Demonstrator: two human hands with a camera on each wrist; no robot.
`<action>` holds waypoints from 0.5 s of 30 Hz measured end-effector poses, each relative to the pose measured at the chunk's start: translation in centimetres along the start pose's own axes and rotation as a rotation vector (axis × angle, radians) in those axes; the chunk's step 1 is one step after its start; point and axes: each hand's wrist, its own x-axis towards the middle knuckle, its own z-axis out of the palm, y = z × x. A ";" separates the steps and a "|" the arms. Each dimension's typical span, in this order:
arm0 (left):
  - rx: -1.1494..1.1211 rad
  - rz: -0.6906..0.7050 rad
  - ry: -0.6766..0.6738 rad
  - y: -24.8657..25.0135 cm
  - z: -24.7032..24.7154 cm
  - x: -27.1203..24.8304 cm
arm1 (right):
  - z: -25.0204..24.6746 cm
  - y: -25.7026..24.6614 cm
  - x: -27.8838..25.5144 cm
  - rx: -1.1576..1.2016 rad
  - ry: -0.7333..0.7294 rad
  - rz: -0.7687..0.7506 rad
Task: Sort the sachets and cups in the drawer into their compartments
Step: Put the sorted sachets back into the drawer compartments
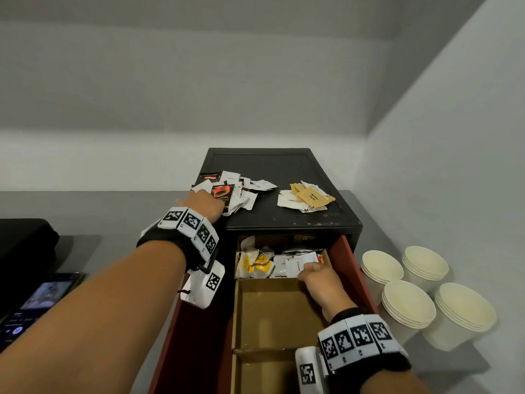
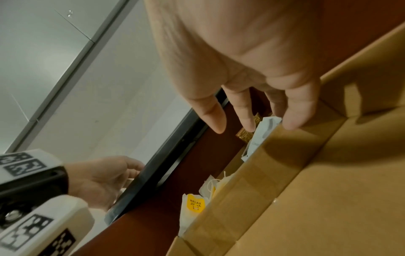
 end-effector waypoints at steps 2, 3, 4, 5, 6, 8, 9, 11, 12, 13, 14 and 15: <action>0.103 -0.012 0.002 0.1 0.5 0.4 | 0.1 0.1 0.2 -0.011 0.007 -0.013; 0.066 -0.026 -0.007 0.2 0.7 0.3 | 0.2 0.2 0.3 -0.012 0.010 -0.017; 0.030 -0.027 -0.031 0.4 1.0 0.2 | 0.3 0.3 0.4 -0.011 0.013 -0.020; 0.024 -0.019 -0.061 0.6 1.1 -0.1 | 0.4 0.3 0.4 -0.008 0.018 -0.025; 0.042 -0.002 -0.086 0.6 1.3 -0.1 | 0.5 0.4 0.5 -0.003 0.022 -0.026; 0.146 0.025 -0.135 0.8 1.3 -0.4 | 0.7 0.5 0.8 0.011 0.031 -0.023; 0.187 0.040 -0.146 0.9 1.3 -0.3 | 0.7 0.5 0.9 0.012 0.037 -0.023; 0.218 0.084 -0.152 1.0 1.3 -0.2 | 0.7 0.6 1.0 0.011 0.041 -0.028; 0.207 0.111 -0.148 1.0 1.3 0.0 | 0.8 0.6 1.0 0.013 0.038 -0.029; 0.183 0.134 -0.140 1.0 1.2 0.1 | 0.8 0.6 1.0 0.009 0.033 -0.033; 0.156 0.154 -0.124 0.9 1.3 0.2 | 0.8 0.6 1.0 0.005 0.027 -0.041; 0.140 0.165 -0.101 0.9 1.3 0.2 | 0.8 0.6 1.0 0.000 0.023 -0.048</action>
